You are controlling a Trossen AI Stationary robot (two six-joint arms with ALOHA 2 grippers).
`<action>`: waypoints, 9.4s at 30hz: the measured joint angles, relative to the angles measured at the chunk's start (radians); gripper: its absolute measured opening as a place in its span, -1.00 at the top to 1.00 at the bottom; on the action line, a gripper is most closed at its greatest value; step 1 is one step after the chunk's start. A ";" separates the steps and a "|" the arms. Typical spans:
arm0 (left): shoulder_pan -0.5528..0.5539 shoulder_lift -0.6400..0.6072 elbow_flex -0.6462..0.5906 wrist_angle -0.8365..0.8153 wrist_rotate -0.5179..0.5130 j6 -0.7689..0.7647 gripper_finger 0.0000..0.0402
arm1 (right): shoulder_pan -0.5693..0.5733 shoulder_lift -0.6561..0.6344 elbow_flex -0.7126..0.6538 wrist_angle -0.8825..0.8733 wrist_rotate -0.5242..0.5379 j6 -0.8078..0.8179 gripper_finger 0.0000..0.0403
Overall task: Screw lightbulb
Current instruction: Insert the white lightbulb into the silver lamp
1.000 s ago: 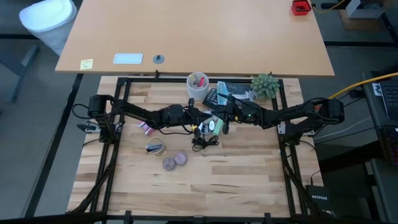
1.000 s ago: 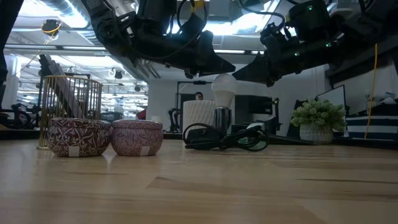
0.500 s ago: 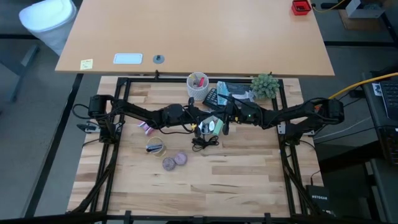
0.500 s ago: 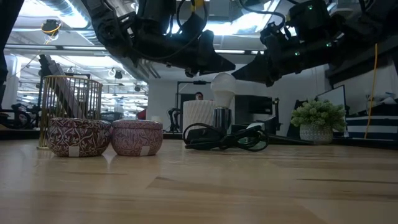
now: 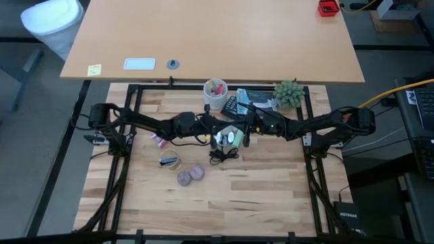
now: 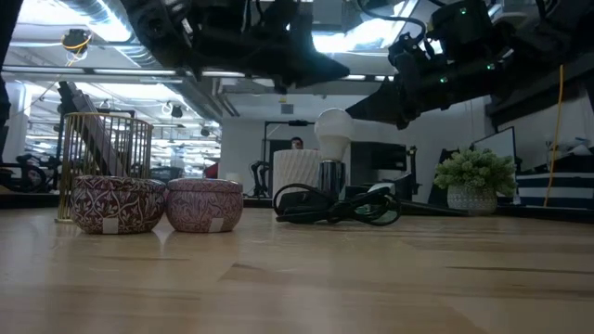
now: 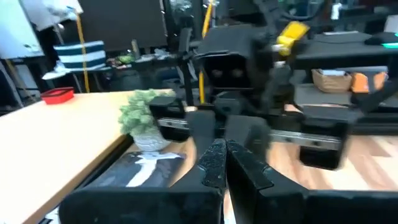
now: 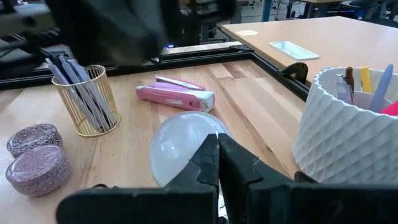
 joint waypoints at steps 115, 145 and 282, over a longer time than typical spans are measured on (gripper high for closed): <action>-0.128 -0.088 0.000 -0.476 -0.309 -0.172 1.00 | -0.001 0.106 0.036 0.076 0.124 -0.064 0.97; -0.107 -0.088 0.000 -0.497 -0.310 -0.183 0.99 | -0.001 0.113 0.043 0.027 0.124 -0.071 0.97; -0.107 -0.573 0.000 -1.134 -0.520 -0.134 0.99 | -0.052 0.779 0.948 -0.702 0.150 0.309 0.08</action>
